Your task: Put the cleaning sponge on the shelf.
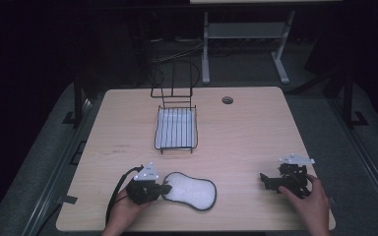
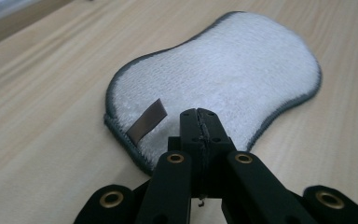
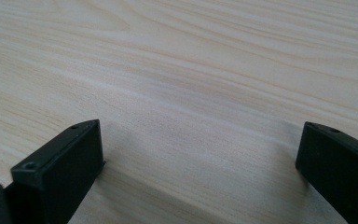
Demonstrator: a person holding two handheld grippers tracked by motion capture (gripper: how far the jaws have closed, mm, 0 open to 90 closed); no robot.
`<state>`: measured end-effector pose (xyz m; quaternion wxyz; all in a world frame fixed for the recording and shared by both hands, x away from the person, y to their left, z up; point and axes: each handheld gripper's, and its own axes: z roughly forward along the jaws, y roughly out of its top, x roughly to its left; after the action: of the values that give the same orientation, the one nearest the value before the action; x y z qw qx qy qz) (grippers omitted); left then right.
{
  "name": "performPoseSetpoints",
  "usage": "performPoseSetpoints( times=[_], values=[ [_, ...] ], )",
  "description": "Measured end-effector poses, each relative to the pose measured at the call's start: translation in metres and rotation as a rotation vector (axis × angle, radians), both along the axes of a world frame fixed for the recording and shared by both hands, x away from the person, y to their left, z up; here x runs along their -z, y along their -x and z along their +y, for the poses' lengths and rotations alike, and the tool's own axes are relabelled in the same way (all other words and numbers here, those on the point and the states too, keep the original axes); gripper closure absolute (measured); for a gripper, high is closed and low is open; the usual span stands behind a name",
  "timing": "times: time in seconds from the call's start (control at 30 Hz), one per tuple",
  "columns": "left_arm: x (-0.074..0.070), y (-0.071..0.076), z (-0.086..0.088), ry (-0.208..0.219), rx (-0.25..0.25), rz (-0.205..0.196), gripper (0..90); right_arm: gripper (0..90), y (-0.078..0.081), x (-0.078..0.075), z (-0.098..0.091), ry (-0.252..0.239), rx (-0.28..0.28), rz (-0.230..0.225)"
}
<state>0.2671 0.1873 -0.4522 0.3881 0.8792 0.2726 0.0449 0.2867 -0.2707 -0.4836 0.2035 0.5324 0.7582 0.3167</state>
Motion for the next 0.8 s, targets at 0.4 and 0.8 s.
performPoseSetpoints(
  times=[0.4, 0.8],
  values=[
    [-0.001, -0.018, -0.002, -0.033, -0.036, -0.027, 89.7, 0.2, 0.0, 0.0, 0.0, 0.0, 0.0, 0.0],
    [-0.001, -0.044, -0.006, -0.049, -0.077, -0.047, 89.8, 0.2, 0.0, 0.0, 0.0, 0.0, 0.0, 0.0]
  ],
)
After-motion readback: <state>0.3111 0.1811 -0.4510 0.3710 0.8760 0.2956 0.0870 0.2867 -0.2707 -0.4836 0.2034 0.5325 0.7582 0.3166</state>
